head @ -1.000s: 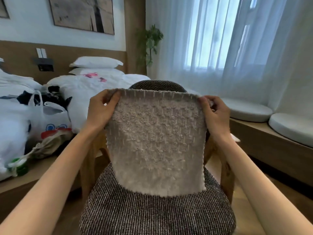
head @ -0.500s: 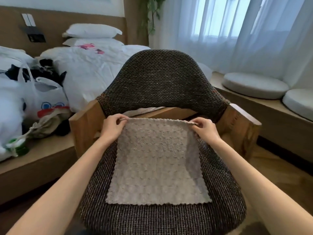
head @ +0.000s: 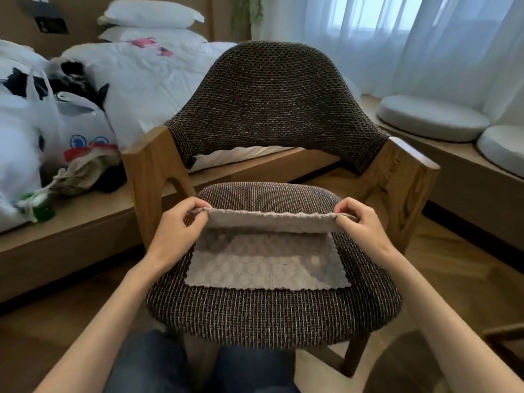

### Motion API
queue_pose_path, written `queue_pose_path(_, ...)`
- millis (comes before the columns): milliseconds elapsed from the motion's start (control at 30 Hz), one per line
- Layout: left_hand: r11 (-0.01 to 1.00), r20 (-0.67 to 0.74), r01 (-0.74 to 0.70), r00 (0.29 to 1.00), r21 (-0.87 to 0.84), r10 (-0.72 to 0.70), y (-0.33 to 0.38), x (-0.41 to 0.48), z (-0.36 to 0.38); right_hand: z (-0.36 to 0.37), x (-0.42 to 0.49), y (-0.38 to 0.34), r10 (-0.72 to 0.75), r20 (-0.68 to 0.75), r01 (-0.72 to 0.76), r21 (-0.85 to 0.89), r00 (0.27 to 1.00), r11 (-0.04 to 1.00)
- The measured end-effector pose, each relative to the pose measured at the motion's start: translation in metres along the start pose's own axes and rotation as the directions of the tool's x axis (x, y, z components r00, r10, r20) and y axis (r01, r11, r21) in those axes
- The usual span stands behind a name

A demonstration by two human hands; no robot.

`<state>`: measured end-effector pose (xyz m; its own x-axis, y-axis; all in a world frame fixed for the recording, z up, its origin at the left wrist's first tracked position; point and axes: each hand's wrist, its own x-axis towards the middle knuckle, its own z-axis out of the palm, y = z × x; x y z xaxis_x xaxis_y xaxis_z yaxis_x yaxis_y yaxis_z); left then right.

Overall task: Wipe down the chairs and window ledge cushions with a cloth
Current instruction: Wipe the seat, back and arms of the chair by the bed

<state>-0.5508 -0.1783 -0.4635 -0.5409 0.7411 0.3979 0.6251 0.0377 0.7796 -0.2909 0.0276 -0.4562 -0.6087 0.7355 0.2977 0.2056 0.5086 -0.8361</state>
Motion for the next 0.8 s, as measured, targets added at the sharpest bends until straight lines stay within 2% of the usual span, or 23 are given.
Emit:
queue_pose_path(100,0.998,0.093,-0.027,0.995,0.064,0.021,-0.002,-0.027,-0.001,-0.004,-0.025,0.007,0.021,0.091,-0.023,0.022,0.996,0.999)
queue_pose_path(200,0.993,0.318,-0.020,0.948,0.115,-0.018,-0.008,-0.041,-0.004,-0.007,-0.040,0.011,0.096,0.291,-0.059,-0.133,0.952,0.989)
queue_pose_path(267,0.997,0.397,0.023,0.917,0.067,-0.048,-0.012,-0.044,-0.005,-0.008,-0.043,0.012,0.127,0.370,-0.068,-0.168,0.920,0.983)
queue_pose_path(333,0.997,0.334,0.047,0.941,0.057,-0.064,-0.015,-0.043,-0.004,-0.004,-0.041,0.010,0.098,0.281,-0.043,-0.195,0.955,0.980)
queue_pose_path(400,0.984,0.248,-0.008,0.968,0.177,-0.037,-0.016,-0.038,0.001,0.005,-0.032,0.013,0.063,0.154,-0.010,-0.322,0.986,0.947)
queue_pose_path(433,0.969,0.241,-0.050,0.971,0.242,-0.010,-0.016,-0.034,0.005,0.010,-0.026,0.014,0.101,0.133,-0.032,-0.446,0.986,0.894)
queue_pose_path(500,0.934,0.284,-0.098,0.959,0.344,-0.004,-0.017,-0.025,0.013,0.020,-0.015,0.018,0.310,0.095,-0.176,-0.653,0.946,0.736)
queue_pose_path(567,0.900,0.341,-0.087,0.937,0.427,-0.071,-0.017,-0.016,0.020,0.026,-0.009,0.021,0.437,0.011,-0.289,-0.735,0.899,0.613)
queue_pose_path(600,0.883,0.354,-0.074,0.929,0.463,-0.108,-0.019,-0.012,0.025,0.029,-0.007,0.022,0.460,-0.023,-0.323,-0.743,0.887,0.586)
queue_pose_path(700,0.848,0.319,-0.019,0.931,0.530,-0.179,-0.024,-0.003,0.034,0.034,-0.003,0.024,0.464,-0.037,-0.351,-0.708,0.885,0.613)
queue_pose_path(800,0.859,0.252,0.051,0.945,0.510,-0.207,-0.028,0.000,0.035,0.035,0.006,0.021,0.335,-0.032,-0.286,-0.599,0.942,0.747)
